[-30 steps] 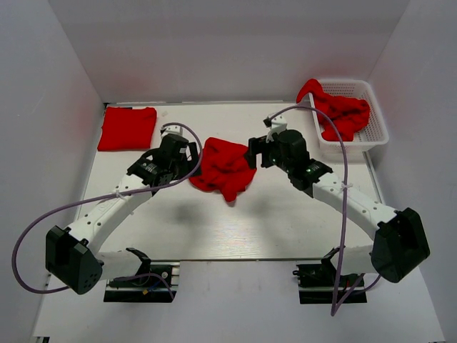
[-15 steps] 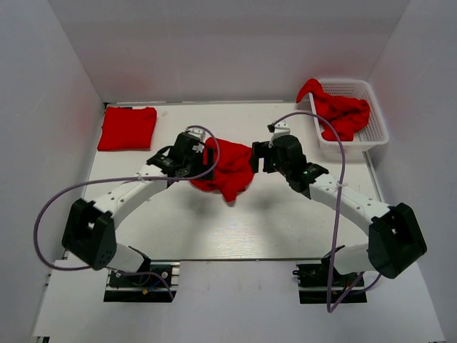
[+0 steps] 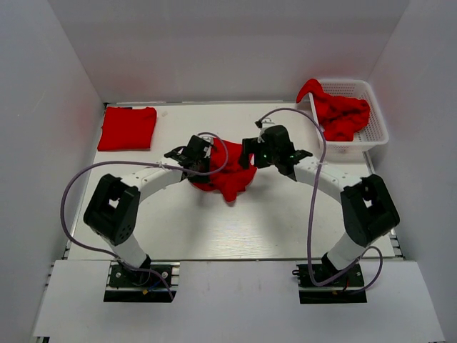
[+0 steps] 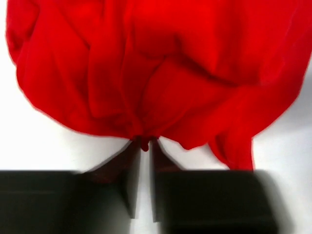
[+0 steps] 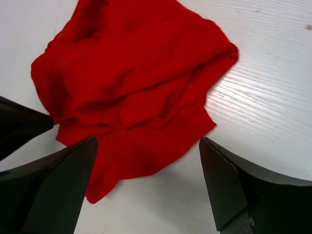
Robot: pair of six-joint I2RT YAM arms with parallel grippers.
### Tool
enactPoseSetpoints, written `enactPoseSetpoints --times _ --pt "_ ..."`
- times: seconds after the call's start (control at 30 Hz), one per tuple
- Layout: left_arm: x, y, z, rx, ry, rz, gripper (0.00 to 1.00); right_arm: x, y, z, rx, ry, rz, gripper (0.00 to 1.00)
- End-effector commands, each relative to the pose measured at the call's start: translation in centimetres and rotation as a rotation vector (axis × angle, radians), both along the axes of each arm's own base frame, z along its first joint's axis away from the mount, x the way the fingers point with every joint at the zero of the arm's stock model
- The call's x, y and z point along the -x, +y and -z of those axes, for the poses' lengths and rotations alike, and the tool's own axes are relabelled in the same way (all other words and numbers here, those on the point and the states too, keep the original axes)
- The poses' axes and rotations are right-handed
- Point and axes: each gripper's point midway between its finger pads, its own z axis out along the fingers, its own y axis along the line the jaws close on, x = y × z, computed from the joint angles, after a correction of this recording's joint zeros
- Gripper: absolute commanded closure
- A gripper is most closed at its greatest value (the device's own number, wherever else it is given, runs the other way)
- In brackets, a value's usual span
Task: Fold and stack the t-shirts
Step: Flatten out the tshirt
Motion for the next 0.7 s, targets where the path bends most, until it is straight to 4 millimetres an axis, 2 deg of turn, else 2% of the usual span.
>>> enactPoseSetpoints --times 0.0,0.03,0.13,0.2,0.3,0.33,0.37,0.47,0.6,0.67 --pt "-1.8 -0.4 -1.1 0.005 -0.05 -0.011 0.95 -1.1 2.6 -2.5 -0.072 -0.037 -0.091 0.1" --pt "-1.8 -0.4 -1.1 0.004 -0.05 -0.012 1.0 -1.2 2.8 -2.0 -0.069 -0.027 -0.096 0.1" --pt "-2.3 0.1 -2.2 -0.005 -0.099 -0.036 1.0 -1.8 2.8 -1.3 -0.048 -0.013 -0.088 0.1" --pt "-2.6 0.6 -3.0 -0.004 -0.147 -0.056 1.0 -2.3 2.3 -0.5 -0.007 0.002 -0.058 0.1" --pt "-2.7 1.2 -5.4 0.026 -0.241 -0.081 1.0 -2.5 0.8 1.1 0.072 0.021 -0.021 0.1" --pt "-2.3 1.7 -5.4 0.028 -0.249 -0.099 1.0 -2.6 0.0 1.3 0.098 0.022 -0.007 0.1" --pt "-2.3 2.3 -6.5 0.026 -0.286 -0.12 1.0 -2.4 -0.2 1.6 0.114 0.022 -0.016 0.1" --pt "-2.3 3.5 -8.2 0.017 -0.34 -0.172 1.0 -1.3 -1.1 3.1 0.151 0.06 -0.03 0.1" --pt "-2.0 4.3 -9.3 0.003 -0.364 -0.196 1.0 -0.1 -1.4 4.2 0.158 0.094 -0.062 0.11" --pt "-2.0 4.3 -9.3 0.003 -0.364 -0.196 1.0 0.3 -0.9 4.7 0.136 0.117 -0.078 0.11"
